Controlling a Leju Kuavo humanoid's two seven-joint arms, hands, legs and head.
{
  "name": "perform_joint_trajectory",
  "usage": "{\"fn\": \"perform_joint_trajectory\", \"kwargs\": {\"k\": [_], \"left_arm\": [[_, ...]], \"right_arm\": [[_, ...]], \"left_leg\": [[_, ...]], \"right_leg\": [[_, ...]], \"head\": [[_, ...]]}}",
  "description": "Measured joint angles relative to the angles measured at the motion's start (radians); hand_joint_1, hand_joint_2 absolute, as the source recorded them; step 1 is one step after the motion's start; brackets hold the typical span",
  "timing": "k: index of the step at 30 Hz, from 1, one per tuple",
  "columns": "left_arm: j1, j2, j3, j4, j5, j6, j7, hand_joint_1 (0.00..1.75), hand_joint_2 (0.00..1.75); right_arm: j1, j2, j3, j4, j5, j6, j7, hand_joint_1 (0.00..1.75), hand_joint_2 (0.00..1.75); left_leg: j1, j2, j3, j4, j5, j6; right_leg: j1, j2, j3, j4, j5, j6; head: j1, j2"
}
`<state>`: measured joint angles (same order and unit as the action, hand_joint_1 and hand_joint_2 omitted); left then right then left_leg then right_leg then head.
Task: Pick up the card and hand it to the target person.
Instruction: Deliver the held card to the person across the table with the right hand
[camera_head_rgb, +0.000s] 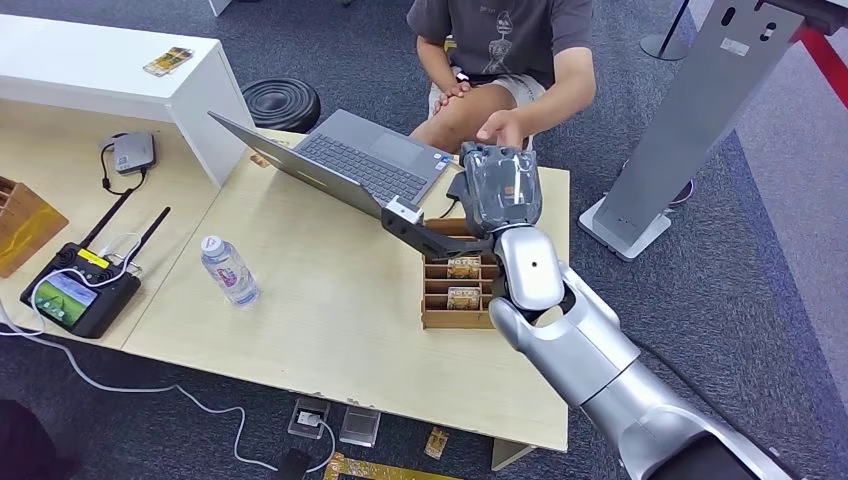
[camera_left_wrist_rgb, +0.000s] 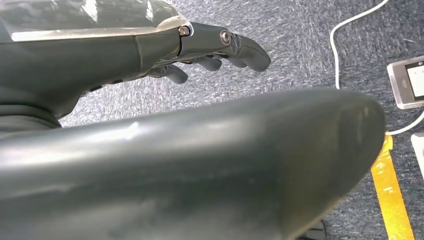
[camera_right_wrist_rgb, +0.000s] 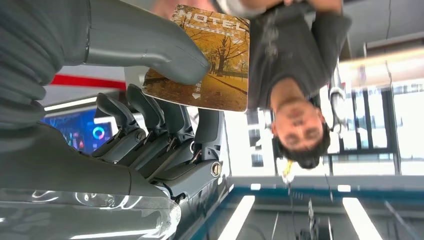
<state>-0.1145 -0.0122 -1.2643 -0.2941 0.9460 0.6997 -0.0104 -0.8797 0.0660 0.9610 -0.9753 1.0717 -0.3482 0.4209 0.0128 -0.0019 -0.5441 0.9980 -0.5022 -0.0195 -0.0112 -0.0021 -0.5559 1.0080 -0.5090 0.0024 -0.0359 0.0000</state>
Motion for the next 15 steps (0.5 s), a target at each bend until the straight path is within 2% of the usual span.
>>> {"fn": "perform_joint_trajectory", "kwargs": {"k": [5,15], "left_arm": [[0.000,0.000,0.000,0.000,-0.015,-0.006,-0.005,0.00,0.00],[0.000,0.000,-0.001,0.000,-0.027,-0.016,-0.017,0.00,0.00]], "right_arm": [[-0.021,-0.019,-0.008,0.011,0.073,-0.049,0.016,1.51,1.75],[-0.049,-0.045,-0.020,0.082,0.168,-0.037,0.028,1.37,1.75]], "left_leg": [[0.000,0.000,0.000,0.000,0.000,0.000],[0.000,0.000,0.000,0.000,0.000,0.000]], "right_leg": [[0.000,0.000,0.000,0.000,0.000,0.000],[0.000,0.000,0.000,0.000,0.000,0.000]], "head": [[0.000,0.000],[0.000,0.000]]}}
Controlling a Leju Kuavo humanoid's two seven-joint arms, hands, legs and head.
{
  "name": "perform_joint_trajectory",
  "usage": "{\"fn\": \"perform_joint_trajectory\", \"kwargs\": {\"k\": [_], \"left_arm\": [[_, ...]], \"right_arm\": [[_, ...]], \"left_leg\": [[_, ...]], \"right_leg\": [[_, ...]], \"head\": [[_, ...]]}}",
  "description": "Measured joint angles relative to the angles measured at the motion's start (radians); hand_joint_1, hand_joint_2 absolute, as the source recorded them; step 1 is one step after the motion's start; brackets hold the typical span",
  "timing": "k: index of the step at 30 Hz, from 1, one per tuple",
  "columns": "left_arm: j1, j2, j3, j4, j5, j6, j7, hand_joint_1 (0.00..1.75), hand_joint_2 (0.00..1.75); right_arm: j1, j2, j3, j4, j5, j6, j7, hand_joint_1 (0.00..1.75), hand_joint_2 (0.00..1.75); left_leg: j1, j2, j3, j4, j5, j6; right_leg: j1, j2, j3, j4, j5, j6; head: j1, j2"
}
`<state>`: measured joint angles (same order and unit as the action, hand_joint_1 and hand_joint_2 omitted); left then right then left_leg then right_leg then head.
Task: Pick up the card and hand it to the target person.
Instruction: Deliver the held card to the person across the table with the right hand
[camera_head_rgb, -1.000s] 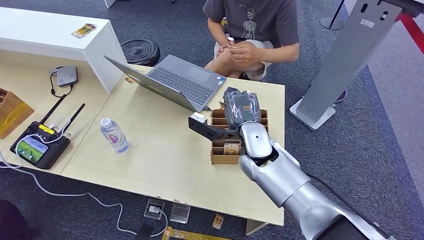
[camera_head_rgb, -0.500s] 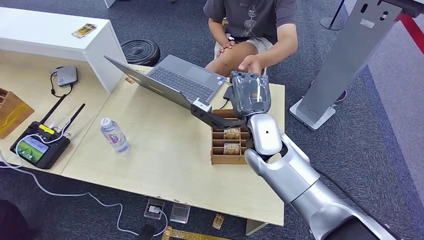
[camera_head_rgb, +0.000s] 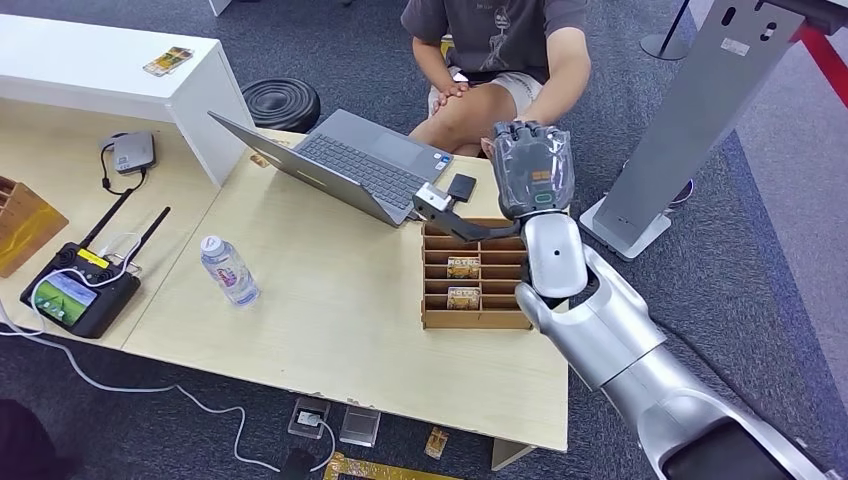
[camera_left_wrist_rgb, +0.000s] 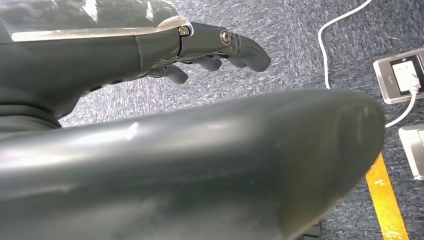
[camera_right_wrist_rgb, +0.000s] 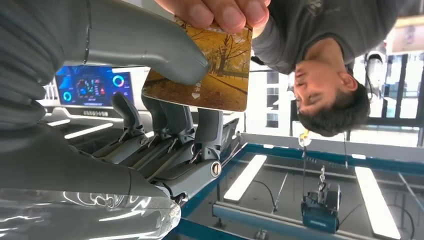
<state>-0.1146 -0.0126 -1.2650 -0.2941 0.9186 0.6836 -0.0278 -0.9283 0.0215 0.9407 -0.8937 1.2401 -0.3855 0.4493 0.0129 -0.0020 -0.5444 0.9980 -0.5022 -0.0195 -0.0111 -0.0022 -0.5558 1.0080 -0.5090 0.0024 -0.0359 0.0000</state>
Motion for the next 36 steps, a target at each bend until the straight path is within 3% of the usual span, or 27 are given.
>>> {"fn": "perform_joint_trajectory", "kwargs": {"k": [1,5,12,18,28,36], "left_arm": [[0.000,0.000,0.000,0.000,0.000,0.000,0.000,0.00,0.00],[0.000,0.000,0.000,0.000,0.000,0.000,0.000,0.00,0.00],[0.000,0.000,0.000,0.000,0.000,-0.001,-0.004,0.00,0.00],[0.000,0.000,0.000,0.000,0.000,-0.002,-0.004,0.00,0.00],[0.000,0.001,0.000,0.005,0.005,0.006,0.003,0.00,0.00],[0.000,0.001,0.001,0.006,0.014,0.009,-0.001,0.00,0.00]], "right_arm": [[-0.002,0.000,0.000,0.010,0.002,0.006,-0.001,1.35,1.75],[-0.008,0.000,0.000,0.059,0.010,0.030,-0.002,0.03,1.75],[-0.010,0.004,0.001,0.114,-0.013,0.057,-0.004,0.00,1.75],[-0.005,0.010,-0.004,0.129,-0.107,-0.019,-0.034,0.00,1.75],[0.122,0.030,-0.077,0.067,-0.624,-0.253,-0.298,0.00,1.75],[0.309,0.034,-0.094,-0.061,-1.075,-0.281,-0.531,0.00,1.75]], "left_leg": [[0.000,0.000,0.000,0.000,0.000,0.000],[0.000,0.000,0.000,0.000,0.000,0.000],[0.000,0.000,0.000,0.000,0.000,0.000],[0.000,0.000,0.000,0.000,0.000,0.000],[0.000,0.000,0.000,0.000,0.000,0.000],[0.000,0.000,0.000,0.000,0.000,0.000]], "right_leg": [[0.000,0.000,0.000,0.000,0.000,0.000],[0.000,0.000,0.000,0.000,0.000,0.000],[0.000,0.000,0.000,0.000,0.000,0.000],[0.000,0.000,0.000,0.000,0.000,0.000],[0.000,0.000,0.000,0.000,0.000,0.000],[0.000,0.000,0.000,0.000,0.000,0.000]], "head": [[0.000,0.000],[0.000,0.000],[0.000,0.000],[0.000,0.000],[0.000,0.000],[0.000,0.000]]}}
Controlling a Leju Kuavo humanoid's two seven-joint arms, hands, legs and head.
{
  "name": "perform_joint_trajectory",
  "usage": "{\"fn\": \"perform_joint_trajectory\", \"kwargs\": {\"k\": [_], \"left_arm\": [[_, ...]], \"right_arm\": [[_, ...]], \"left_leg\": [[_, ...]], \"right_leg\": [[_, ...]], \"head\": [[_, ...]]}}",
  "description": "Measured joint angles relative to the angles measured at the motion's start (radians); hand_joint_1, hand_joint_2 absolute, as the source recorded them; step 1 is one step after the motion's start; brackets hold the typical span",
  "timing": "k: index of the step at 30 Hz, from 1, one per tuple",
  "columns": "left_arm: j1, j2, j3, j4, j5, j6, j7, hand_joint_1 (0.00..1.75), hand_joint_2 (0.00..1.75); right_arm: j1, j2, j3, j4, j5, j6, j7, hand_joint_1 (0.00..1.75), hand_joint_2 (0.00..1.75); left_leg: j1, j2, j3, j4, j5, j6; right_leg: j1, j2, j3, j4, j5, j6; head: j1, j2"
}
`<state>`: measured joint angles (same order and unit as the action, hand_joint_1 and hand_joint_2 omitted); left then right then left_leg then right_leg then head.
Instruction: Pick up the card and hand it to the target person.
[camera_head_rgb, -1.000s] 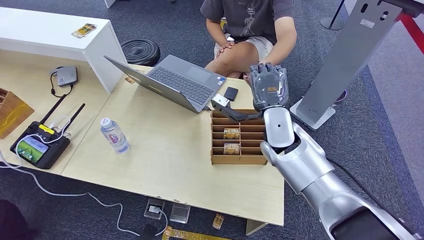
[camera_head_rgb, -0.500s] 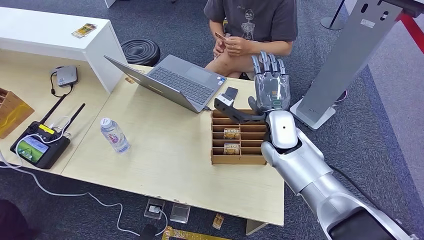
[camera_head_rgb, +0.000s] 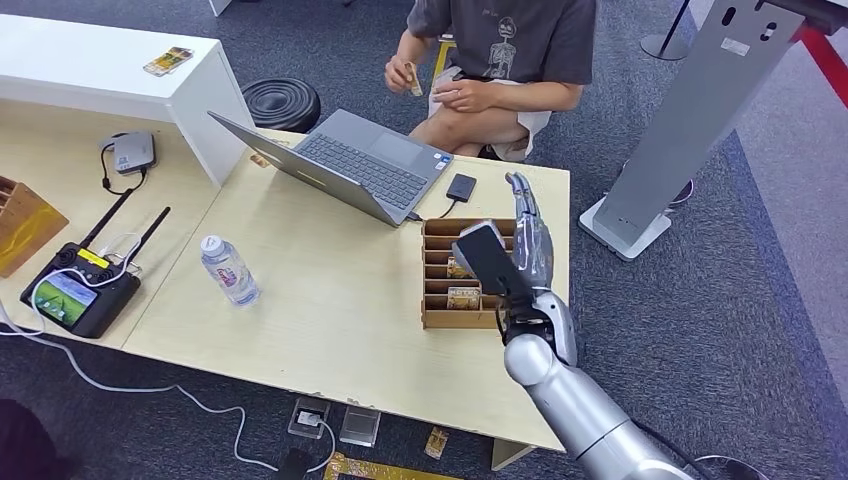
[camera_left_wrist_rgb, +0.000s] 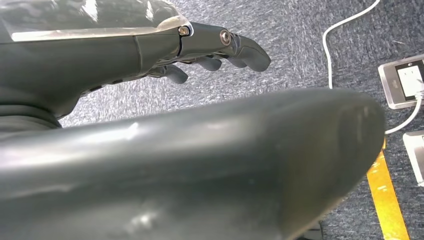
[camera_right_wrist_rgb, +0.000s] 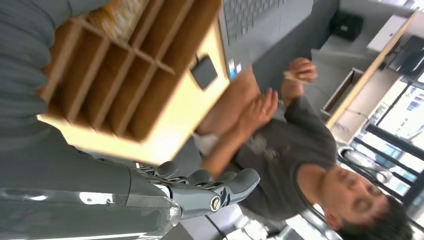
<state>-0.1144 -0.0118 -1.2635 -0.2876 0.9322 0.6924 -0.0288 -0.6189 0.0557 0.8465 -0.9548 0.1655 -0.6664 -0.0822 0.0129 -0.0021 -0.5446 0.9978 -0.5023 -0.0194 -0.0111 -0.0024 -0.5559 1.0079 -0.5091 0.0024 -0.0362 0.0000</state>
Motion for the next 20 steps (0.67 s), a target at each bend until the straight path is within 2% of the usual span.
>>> {"fn": "perform_joint_trajectory", "kwargs": {"k": [8,20], "left_arm": [[0.000,0.000,0.001,0.001,0.001,0.001,-0.003,0.00,0.00],[0.000,-0.008,0.013,0.017,0.006,0.008,-0.010,0.00,0.00]], "right_arm": [[0.150,-0.006,-0.005,-0.106,-0.203,-0.013,-0.098,0.00,1.75],[0.285,-0.027,-0.014,-0.227,-0.279,-0.031,-0.187,0.00,1.75]], "left_leg": [[0.000,0.000,0.000,0.000,0.000,0.000],[0.000,0.000,0.000,0.000,0.000,0.000]], "right_leg": [[0.000,0.000,0.000,0.000,0.000,0.000],[0.000,0.000,0.000,0.000,0.000,0.000]], "head": [[0.001,0.000],[0.000,0.000]]}}
